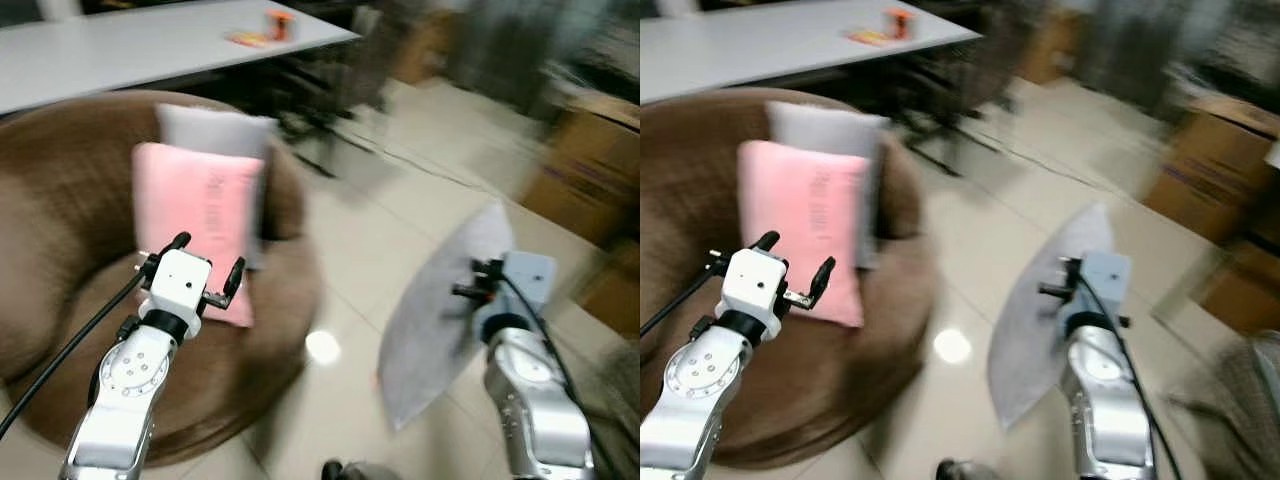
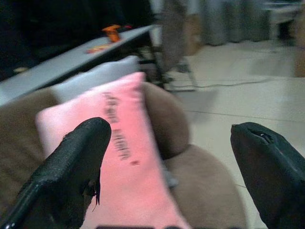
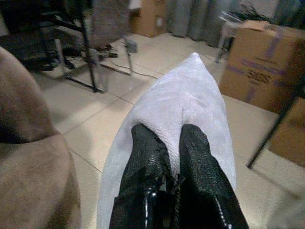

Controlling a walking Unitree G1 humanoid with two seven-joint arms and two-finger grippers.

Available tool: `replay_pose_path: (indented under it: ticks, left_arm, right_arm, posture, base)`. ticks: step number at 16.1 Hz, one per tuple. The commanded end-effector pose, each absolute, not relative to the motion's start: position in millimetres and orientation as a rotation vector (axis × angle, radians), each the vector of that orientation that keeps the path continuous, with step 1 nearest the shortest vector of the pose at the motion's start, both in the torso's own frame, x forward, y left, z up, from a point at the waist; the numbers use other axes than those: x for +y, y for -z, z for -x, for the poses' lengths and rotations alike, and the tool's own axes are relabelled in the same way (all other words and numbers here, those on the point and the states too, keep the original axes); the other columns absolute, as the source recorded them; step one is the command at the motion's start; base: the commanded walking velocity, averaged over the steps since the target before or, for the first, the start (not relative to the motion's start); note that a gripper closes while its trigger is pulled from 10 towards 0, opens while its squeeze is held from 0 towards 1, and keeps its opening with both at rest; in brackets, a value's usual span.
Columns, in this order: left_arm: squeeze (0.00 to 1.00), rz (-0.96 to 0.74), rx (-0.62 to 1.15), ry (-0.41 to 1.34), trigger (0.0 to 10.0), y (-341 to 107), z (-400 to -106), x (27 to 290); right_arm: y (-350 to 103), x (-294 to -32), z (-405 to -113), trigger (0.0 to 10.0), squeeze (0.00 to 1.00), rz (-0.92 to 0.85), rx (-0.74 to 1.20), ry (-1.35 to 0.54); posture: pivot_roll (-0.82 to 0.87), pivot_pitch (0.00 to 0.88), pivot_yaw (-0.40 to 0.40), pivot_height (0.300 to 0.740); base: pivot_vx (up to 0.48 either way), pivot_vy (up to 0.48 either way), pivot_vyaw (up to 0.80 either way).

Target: Move the pillow to the sofa from floor

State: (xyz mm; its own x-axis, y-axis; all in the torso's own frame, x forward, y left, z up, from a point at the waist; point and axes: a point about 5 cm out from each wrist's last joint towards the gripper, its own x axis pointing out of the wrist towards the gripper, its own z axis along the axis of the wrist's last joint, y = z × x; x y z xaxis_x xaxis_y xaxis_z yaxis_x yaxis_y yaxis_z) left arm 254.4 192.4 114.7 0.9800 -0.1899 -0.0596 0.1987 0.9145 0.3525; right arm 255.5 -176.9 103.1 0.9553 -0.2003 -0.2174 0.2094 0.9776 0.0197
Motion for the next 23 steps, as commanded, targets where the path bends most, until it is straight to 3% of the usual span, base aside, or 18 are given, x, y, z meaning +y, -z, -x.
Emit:
replay_pose_path:
  ticks: [1,4,15,23]
  left_arm:
    - [0.00,-0.347,0.026,0.196,10.0,-116,-258,190]
    - [0.00,-0.340,0.030,0.181,10.0,-116,-261,191]
    - [0.00,-0.313,0.017,0.111,10.0,-118,-267,196]
    - [0.00,-0.314,0.015,0.122,10.0,-117,-269,193]
  right_arm:
    - [-114,-177,-260,10.0,0.00,-0.018,0.179,0.206]
    - [-113,-173,-265,10.0,0.00,0.030,0.187,0.190]
    - [-119,-173,-280,10.0,0.00,0.063,0.179,0.148]
    - [-116,-174,-282,10.0,0.00,0.056,0.196,0.159]
  posture:
    - [-0.06,0.000,-0.029,0.740]
    - [-0.05,0.000,-0.035,0.740]
    - [-0.05,0.000,-0.056,0.740]
    - [-0.05,0.000,-0.052,0.740]
  base:
    - [0.000,0.000,-0.80]
    - [0.000,0.000,-0.80]
    - [0.279,0.000,-0.04]
    - [0.360,0.000,-0.80]
